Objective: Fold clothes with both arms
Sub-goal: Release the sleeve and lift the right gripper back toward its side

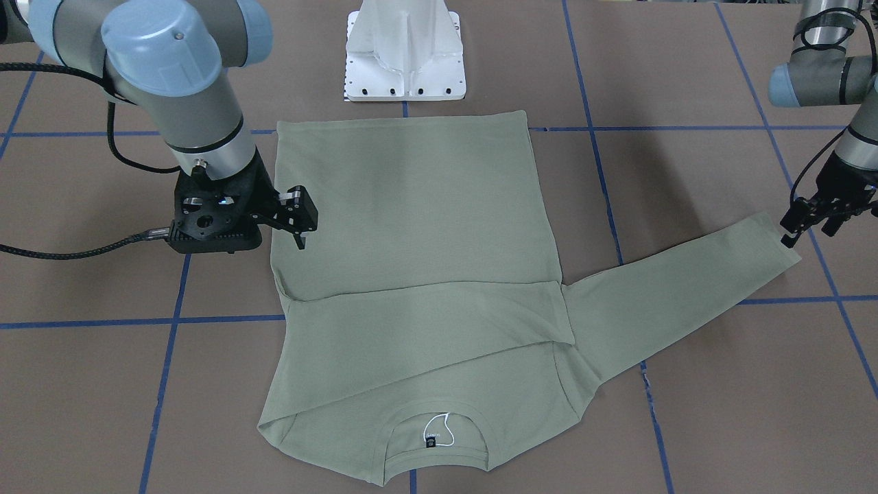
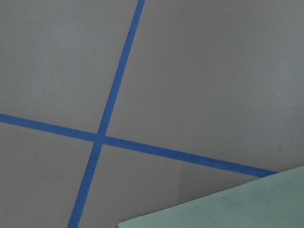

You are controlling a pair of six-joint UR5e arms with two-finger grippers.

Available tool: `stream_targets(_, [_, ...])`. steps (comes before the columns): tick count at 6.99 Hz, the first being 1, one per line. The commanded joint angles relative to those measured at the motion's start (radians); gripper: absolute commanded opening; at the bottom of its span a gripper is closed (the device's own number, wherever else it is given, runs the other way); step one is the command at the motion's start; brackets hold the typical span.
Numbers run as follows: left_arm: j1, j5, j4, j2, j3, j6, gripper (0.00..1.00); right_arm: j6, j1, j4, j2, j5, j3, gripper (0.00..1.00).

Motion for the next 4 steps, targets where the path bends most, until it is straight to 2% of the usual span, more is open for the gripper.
stream_targets(1, [0.055,0.019,-0.001,0.006,0.014,-0.045,0.99,-0.077,0.028,0.001,-0.072,0.035,0.030,1.00])
stream_targets(4, [0.084,0.017,0.001,0.004,0.048,-0.039,0.99,-0.081,0.031,0.003,-0.092,0.037,0.038,1.00])
